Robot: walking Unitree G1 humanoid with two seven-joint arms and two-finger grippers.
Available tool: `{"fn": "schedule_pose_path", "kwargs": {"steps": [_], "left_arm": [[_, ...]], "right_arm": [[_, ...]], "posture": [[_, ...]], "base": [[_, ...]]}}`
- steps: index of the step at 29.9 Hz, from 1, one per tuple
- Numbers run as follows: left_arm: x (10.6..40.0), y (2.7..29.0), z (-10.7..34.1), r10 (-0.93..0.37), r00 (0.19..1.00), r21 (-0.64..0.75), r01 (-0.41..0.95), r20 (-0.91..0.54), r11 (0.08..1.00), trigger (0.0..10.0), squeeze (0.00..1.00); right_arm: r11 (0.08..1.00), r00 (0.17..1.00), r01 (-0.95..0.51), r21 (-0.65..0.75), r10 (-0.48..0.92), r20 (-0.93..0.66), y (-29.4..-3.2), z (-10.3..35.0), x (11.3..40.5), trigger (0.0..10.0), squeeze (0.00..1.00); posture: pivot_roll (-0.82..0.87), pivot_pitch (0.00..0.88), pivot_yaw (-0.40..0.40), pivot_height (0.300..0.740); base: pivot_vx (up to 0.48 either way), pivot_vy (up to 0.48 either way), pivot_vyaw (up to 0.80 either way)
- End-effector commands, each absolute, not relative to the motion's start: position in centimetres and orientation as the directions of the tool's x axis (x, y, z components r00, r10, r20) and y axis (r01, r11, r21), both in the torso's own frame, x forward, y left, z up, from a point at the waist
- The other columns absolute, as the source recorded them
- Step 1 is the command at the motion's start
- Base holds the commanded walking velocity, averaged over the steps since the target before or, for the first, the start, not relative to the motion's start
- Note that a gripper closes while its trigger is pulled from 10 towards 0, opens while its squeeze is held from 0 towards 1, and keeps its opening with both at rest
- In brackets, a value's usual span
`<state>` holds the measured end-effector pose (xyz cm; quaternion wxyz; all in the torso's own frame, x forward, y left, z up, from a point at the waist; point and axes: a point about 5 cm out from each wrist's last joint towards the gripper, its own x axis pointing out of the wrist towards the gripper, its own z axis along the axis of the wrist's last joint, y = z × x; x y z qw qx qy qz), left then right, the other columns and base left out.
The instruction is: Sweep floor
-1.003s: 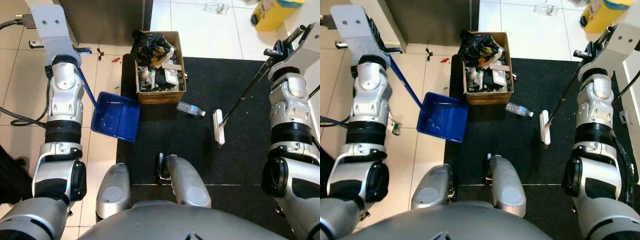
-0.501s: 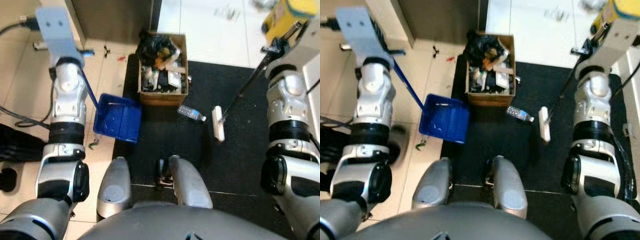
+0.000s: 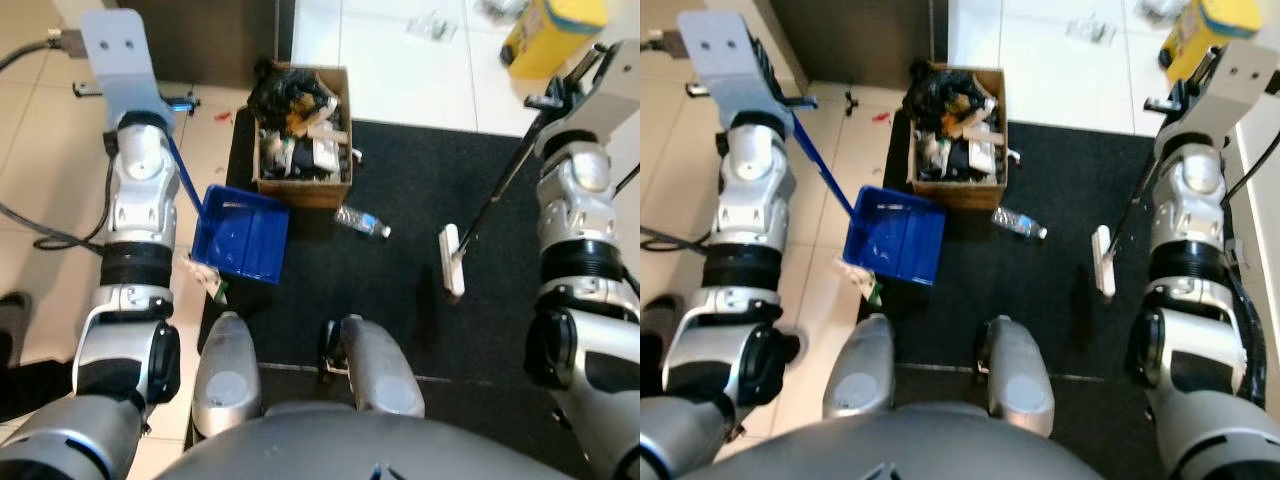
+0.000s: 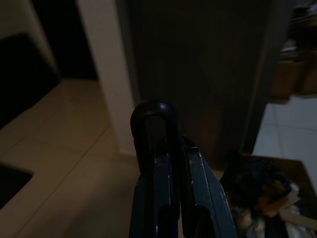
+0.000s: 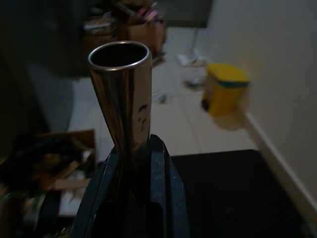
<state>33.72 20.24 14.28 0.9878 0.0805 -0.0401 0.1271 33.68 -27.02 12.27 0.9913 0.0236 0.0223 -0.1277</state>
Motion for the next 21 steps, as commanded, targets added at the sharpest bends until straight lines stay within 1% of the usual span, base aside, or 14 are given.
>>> {"fn": "schedule_pose_path", "kwargs": {"steps": [1, 15, 21], "left_arm": [[34.01, 19.5, 15.15, 0.22, 0.966, 0.159, -0.24, 0.136, 0.958, 10.0, 0.0], [34.01, 19.72, 15.03, 0.229, 0.965, 0.163, -0.249, 0.129, 0.955, 10.0, 0.0], [34.02, 19.76, 15.04, 0.231, 0.964, 0.165, -0.25, 0.128, 0.954, 10.0, 0.0]], "right_arm": [[0.962, 0.963, 0.27, 0.042, -0.27, -0.009, -27.82, 13.19, 33.69, 10.0, 0.0], [0.964, 0.965, 0.261, 0.048, -0.261, -0.007, -27.58, 13.05, 33.82, 10.0, 0.0], [0.965, 0.966, 0.259, 0.052, -0.259, -0.006, -27.49, 13.0, 33.86, 10.0, 0.0]], "posture": [[0.13, 0.029, -0.063, 0.74], [0.13, 0.032, -0.063, 0.74], [0.14, 0.032, -0.061, 0.74]], "base": [[0.0, -0.431, 0.0], [0.0, -0.417, 0.0], [0.249, -0.404, 0.0]]}}
